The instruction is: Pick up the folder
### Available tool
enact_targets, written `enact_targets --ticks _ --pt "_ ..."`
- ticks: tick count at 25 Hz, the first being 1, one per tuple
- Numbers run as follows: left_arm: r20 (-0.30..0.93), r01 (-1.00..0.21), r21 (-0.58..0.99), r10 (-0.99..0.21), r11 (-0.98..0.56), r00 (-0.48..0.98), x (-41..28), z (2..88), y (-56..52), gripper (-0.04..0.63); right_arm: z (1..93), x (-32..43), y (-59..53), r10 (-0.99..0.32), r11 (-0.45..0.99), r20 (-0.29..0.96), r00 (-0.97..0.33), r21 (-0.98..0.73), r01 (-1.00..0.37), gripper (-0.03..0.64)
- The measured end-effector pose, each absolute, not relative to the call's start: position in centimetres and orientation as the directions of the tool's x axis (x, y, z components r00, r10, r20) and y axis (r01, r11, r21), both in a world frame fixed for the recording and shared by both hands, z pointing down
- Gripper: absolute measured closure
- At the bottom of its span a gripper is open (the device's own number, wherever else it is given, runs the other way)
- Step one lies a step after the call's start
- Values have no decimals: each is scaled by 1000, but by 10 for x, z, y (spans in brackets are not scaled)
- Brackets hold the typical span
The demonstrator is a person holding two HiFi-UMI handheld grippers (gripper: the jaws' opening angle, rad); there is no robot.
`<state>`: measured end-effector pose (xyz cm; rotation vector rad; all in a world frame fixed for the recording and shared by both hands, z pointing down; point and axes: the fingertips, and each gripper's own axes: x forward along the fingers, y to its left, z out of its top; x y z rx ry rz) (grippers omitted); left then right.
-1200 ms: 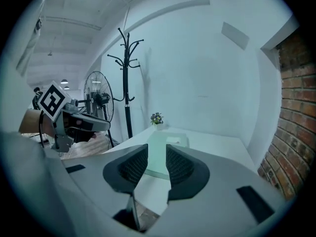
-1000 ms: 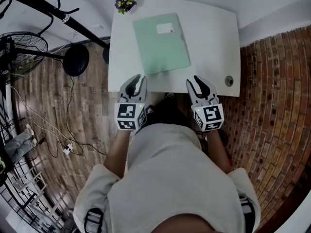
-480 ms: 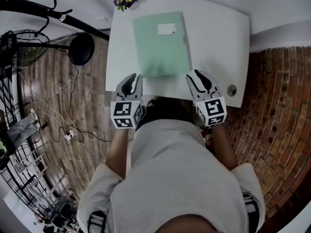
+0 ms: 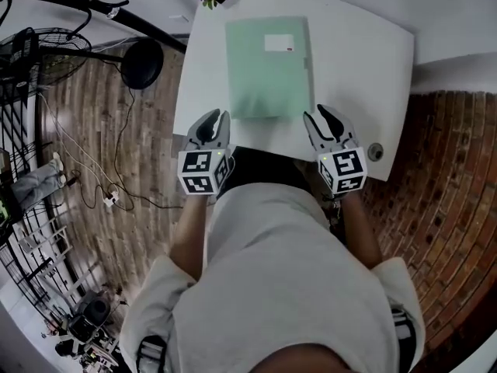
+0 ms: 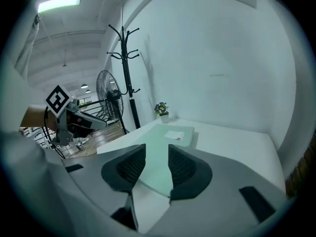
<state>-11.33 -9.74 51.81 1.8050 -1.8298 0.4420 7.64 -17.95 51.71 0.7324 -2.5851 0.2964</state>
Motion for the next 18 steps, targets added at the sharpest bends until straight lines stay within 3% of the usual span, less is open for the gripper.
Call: enact_targets --ticks 18 --pt "646 -977 207 -757 50 98 -144 552 -153 531 537 57 -230 -468 787 525 -711 -118 -605 466"
